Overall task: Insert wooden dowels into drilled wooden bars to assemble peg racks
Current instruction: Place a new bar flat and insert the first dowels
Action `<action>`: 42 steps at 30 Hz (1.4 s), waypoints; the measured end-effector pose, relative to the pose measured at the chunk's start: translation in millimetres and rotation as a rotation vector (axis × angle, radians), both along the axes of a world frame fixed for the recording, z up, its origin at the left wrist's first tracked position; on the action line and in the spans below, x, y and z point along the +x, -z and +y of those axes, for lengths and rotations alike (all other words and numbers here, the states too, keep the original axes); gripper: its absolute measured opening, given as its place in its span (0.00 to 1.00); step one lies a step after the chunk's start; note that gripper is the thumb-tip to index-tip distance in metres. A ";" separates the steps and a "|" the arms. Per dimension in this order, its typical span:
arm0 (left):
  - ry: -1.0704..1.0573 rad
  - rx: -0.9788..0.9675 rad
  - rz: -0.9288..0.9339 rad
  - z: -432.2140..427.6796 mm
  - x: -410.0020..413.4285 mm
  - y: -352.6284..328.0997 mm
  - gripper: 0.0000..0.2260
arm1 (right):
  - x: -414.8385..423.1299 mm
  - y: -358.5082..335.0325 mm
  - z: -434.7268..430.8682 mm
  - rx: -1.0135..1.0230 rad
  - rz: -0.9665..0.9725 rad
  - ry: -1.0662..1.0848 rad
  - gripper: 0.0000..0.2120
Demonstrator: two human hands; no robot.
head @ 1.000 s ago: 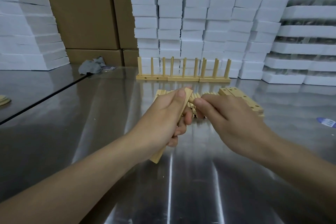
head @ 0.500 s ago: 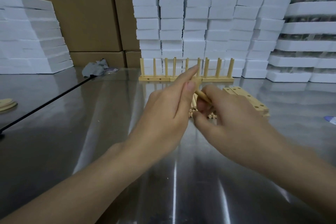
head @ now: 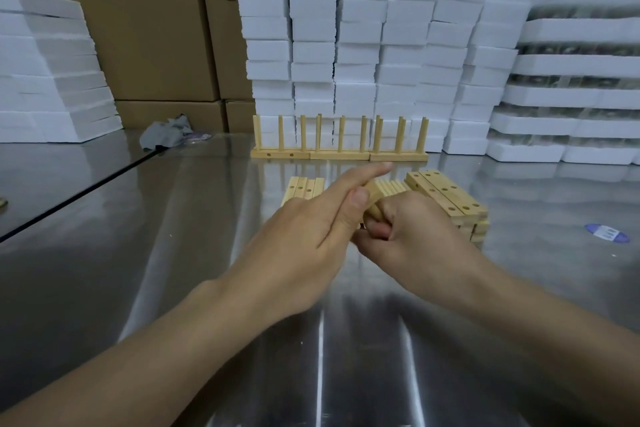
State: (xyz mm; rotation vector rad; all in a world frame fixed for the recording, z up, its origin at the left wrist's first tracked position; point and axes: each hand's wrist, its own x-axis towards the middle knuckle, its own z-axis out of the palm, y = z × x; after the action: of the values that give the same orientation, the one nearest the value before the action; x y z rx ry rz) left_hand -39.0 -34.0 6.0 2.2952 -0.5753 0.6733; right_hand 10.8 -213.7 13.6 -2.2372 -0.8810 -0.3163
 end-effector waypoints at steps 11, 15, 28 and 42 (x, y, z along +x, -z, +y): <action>-0.257 -0.916 0.177 58.6 33.0 -22.4 0.21 | 61.6 -4.5 -69.9 -0.538 -0.136 0.382 0.38; -0.194 -0.949 0.246 59.7 36.5 -15.0 0.21 | 65.9 3.2 -68.8 -0.532 -0.208 0.379 0.27; -0.150 -1.195 0.422 55.0 32.5 -16.8 0.22 | 42.2 -30.6 -66.9 -0.033 -0.439 0.426 0.06; 0.371 -1.322 0.743 13.1 13.3 -17.3 0.23 | -0.2 -24.7 -26.9 0.585 0.136 -0.145 0.09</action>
State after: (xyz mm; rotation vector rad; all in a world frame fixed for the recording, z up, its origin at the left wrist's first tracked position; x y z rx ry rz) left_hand -25.7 -20.9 23.3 0.9903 -0.0792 -0.0747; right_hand 10.6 -240.6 38.3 -1.6272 -0.7538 -0.3030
